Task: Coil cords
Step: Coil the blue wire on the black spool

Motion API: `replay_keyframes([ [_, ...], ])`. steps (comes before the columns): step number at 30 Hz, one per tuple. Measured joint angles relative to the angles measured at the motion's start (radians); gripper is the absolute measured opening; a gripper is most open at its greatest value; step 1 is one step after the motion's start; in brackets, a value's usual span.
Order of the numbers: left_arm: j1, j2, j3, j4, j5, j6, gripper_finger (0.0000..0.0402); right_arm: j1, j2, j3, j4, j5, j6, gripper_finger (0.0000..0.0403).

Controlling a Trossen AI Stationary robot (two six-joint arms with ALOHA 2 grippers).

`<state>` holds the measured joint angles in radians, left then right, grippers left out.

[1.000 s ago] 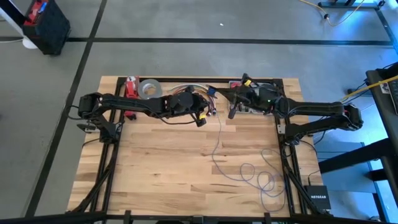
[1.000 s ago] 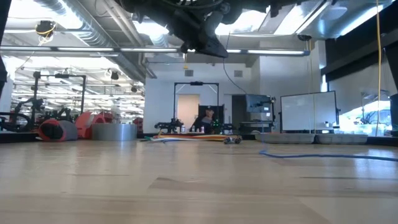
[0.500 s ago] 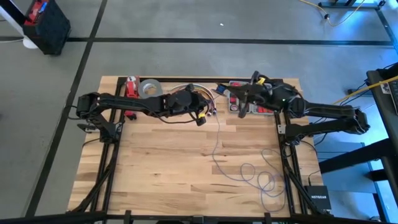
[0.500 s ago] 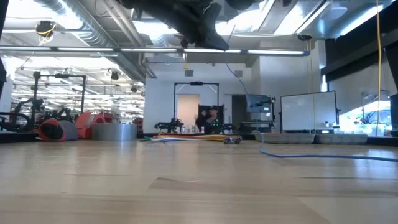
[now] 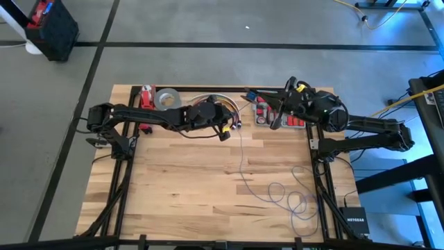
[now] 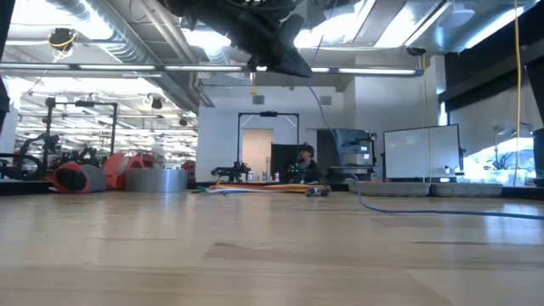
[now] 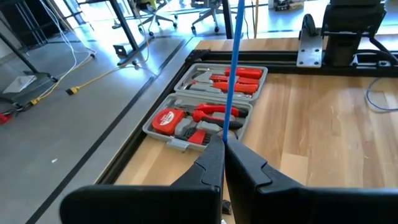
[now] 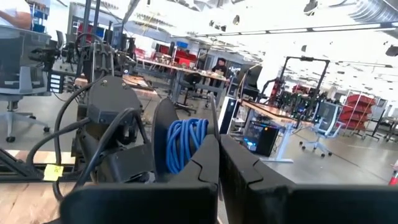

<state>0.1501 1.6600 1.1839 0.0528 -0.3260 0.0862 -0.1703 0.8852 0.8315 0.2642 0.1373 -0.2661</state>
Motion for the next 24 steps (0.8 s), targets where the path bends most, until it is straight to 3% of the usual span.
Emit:
replay_keyframes([
  [5,0.000,0.000,-0.002,-0.028,-0.002,0.000,0.0001,0.000,0.005,0.005,-0.074,-0.050,-0.015,0.0003],
  [16,0.018,-0.021,-0.006,-0.191,-0.037,-0.027,0.0001,0.000,0.034,0.010,-0.517,-0.041,-0.125,0.0003],
  [24,0.023,-0.022,-0.004,-0.140,-0.036,-0.027,0.0001,0.000,0.164,-0.022,-0.559,0.124,-0.128,0.0003],
])
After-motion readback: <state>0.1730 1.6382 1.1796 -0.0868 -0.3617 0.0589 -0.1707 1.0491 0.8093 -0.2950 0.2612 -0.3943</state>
